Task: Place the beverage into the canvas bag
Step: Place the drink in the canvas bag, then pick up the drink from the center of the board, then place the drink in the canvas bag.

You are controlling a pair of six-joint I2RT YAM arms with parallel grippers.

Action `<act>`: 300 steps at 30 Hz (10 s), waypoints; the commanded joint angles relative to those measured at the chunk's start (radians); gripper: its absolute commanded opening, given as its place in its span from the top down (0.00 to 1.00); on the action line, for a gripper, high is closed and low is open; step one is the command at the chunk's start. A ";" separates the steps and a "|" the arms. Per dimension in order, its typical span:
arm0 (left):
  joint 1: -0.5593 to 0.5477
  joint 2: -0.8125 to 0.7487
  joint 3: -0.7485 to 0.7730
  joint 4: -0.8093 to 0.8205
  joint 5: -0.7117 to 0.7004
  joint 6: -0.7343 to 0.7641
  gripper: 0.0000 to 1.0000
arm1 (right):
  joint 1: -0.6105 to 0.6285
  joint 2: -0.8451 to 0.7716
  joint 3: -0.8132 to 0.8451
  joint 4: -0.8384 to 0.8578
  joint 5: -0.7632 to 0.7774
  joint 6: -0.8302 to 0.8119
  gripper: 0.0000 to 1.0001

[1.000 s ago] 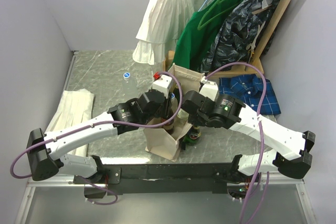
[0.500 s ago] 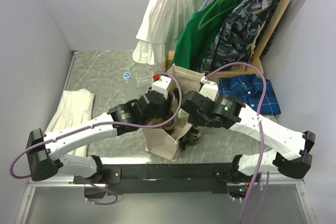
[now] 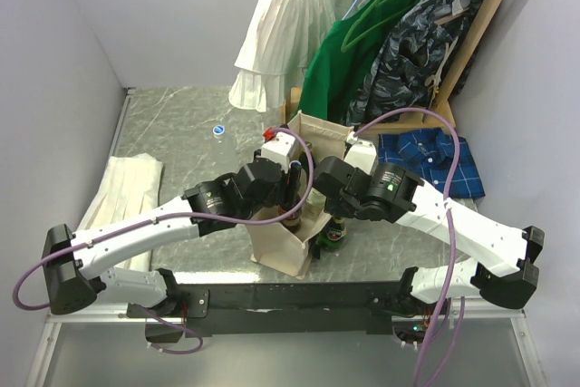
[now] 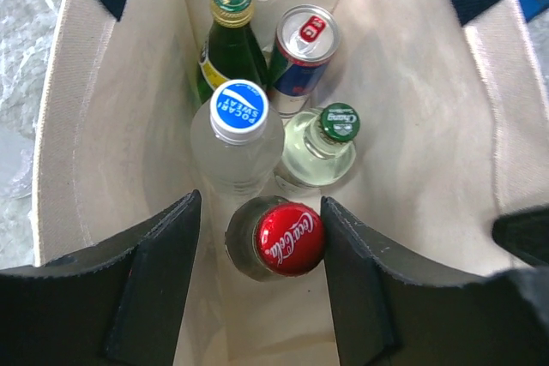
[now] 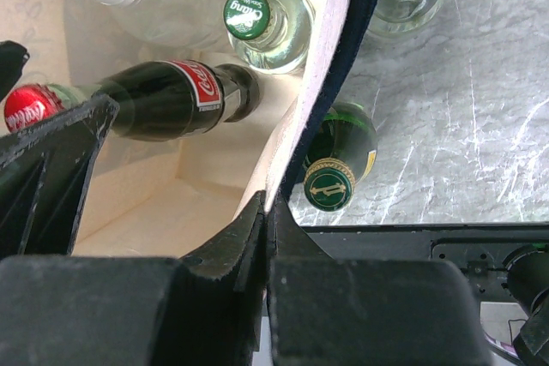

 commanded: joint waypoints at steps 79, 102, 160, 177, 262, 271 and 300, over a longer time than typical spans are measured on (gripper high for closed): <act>-0.012 -0.117 0.172 -0.080 -0.107 0.087 0.26 | -0.272 -0.232 -0.189 0.076 0.026 -0.002 0.51; -0.011 -0.127 0.183 -0.119 -0.124 0.086 0.23 | -0.488 -0.110 -0.239 0.334 -0.117 -0.232 0.50; -0.011 -0.133 0.174 -0.120 -0.147 0.107 0.18 | -0.538 0.056 -0.270 0.364 -0.134 -0.307 0.49; -0.011 -0.134 0.166 -0.111 -0.150 0.112 0.18 | -0.538 0.064 -0.219 0.352 -0.088 -0.322 0.50; 0.031 -0.200 0.111 -0.485 0.083 -0.103 0.99 | -0.534 -0.125 0.118 0.073 0.001 -0.419 1.00; 0.031 -0.203 0.143 -0.498 0.069 -0.101 0.99 | -0.534 -0.133 0.222 0.028 -0.031 -0.439 1.00; 0.020 -0.234 0.112 -0.427 0.177 -0.037 0.99 | -0.534 -0.108 0.563 0.064 -0.172 -0.531 1.00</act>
